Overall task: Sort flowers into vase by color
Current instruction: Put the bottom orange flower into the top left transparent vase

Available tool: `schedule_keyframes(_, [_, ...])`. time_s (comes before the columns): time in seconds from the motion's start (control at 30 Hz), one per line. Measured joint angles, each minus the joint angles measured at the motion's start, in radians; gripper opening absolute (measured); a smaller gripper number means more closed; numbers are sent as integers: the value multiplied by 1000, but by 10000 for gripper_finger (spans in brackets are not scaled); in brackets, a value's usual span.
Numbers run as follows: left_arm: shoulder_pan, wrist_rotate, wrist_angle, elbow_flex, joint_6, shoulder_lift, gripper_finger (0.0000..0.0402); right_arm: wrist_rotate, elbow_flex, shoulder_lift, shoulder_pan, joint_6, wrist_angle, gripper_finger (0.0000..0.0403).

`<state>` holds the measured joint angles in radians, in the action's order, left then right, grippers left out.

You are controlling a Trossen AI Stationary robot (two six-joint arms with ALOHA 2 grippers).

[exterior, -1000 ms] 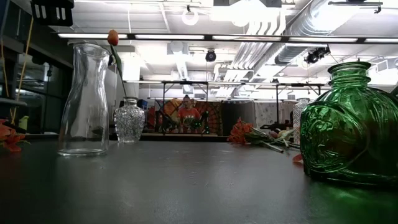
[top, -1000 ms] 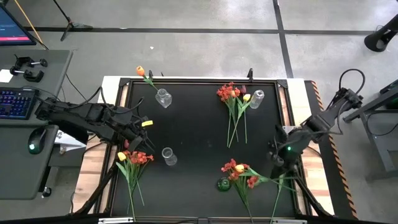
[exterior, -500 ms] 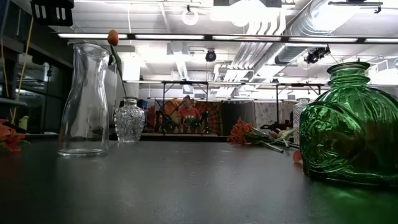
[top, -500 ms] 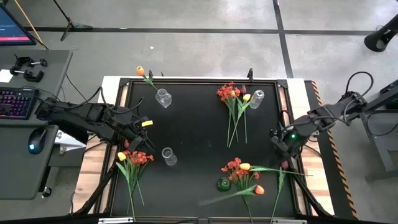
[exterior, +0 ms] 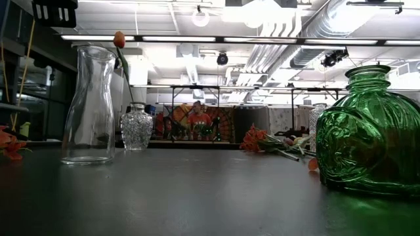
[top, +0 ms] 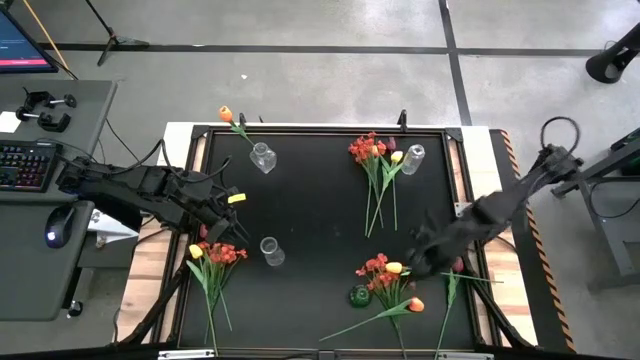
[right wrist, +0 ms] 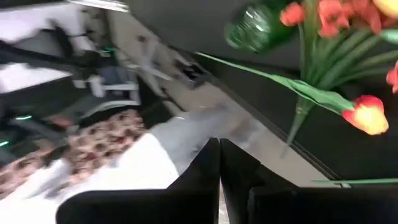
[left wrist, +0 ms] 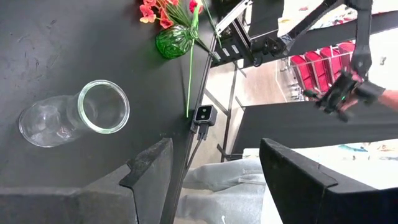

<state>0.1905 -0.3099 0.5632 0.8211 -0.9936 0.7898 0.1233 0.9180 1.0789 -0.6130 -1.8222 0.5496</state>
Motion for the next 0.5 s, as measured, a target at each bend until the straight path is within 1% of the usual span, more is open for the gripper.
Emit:
schedule_keyframes(0.07, [0,0,0,0,0,0,230,2,0,88,-43,-29,-44,10])
schedule_keyframes(0.13, [0,0,0,0,0,0,230,4,0,172,-80,-67,-107,26])
schedule_keyframes(0.27, [0,0,0,0,0,0,230,-32,0,335,-148,-175,-236,83])
schedule_keyframes(0.33, [0,0,0,0,-1,0,230,-76,0,404,-174,-257,-277,116])
schedule_keyframes(0.4, [0,0,0,0,-1,0,230,-114,0,466,-193,-378,-291,150])
schedule_keyframes(0.47, [0,0,0,0,-10,0,230,-120,0,518,-209,-508,-296,181])
schedule_keyframes(0.5, [0,0,0,0,-20,0,230,-116,0,542,-214,-546,-305,195])
